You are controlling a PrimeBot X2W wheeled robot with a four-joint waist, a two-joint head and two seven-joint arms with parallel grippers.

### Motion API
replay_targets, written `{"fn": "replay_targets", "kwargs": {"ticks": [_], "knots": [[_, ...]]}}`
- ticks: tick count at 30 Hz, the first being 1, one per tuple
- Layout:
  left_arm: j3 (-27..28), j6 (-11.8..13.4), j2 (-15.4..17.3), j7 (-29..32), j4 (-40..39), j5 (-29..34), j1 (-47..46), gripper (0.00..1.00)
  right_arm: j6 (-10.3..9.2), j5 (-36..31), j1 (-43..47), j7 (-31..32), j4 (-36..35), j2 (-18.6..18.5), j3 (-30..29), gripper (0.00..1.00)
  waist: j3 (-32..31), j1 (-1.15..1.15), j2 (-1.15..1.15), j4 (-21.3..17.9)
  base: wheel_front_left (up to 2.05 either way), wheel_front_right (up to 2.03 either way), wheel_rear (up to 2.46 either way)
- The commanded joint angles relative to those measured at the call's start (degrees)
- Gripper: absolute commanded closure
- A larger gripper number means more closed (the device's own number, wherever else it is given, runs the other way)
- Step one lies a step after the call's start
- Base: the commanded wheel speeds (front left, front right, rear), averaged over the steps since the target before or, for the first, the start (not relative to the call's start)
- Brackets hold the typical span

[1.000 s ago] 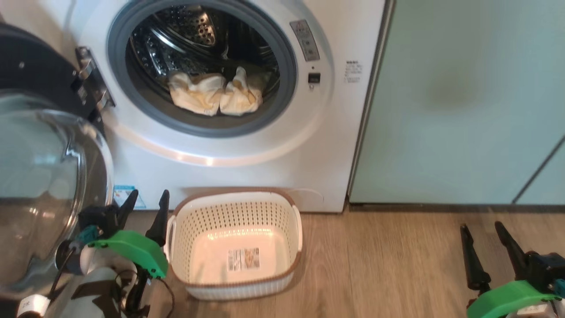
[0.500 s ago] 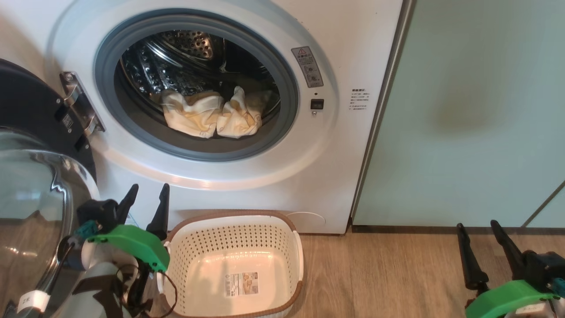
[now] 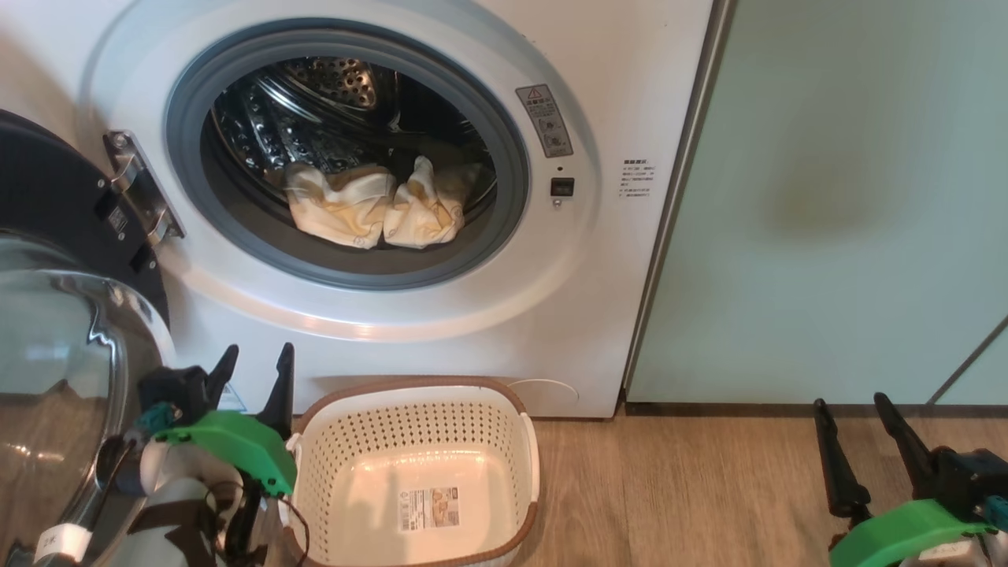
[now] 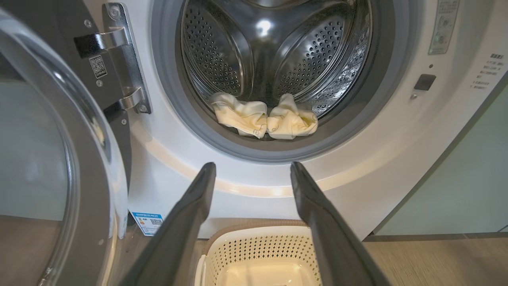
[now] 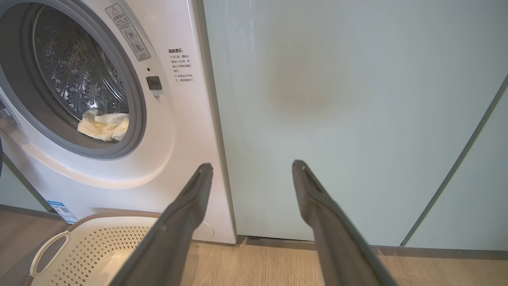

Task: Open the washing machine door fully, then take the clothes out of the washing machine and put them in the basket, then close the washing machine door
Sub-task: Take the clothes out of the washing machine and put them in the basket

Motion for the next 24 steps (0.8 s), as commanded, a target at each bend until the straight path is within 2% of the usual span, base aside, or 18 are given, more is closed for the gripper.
{"fn": "replay_targets", "kwargs": {"ticks": [1,14,24], "knots": [[2.1,0.6,1.6,-0.5,-1.1,0.4,-2.9,0.00,0.25,0.4,-1.8,-0.6,-1.5,-0.6,1.3,0.00,0.0,0.00,0.00,-0.1,0.00,0.00,0.00],[-0.1,2.2,2.3,2.6,3.8,2.0,-7.0,0.00,0.25,1.0,-1.9,-0.6,-1.7,-0.3,2.4,0.00,1.1,0.00,0.00,-3.0,0.00,0.00,0.00],[-2.6,4.6,3.8,12.1,6.1,4.0,-17.3,0.00,0.25,1.6,-4.0,-0.6,-2.1,0.5,3.6,0.00,6.4,0.00,0.00,-6.8,0.00,0.00,0.00]]}}
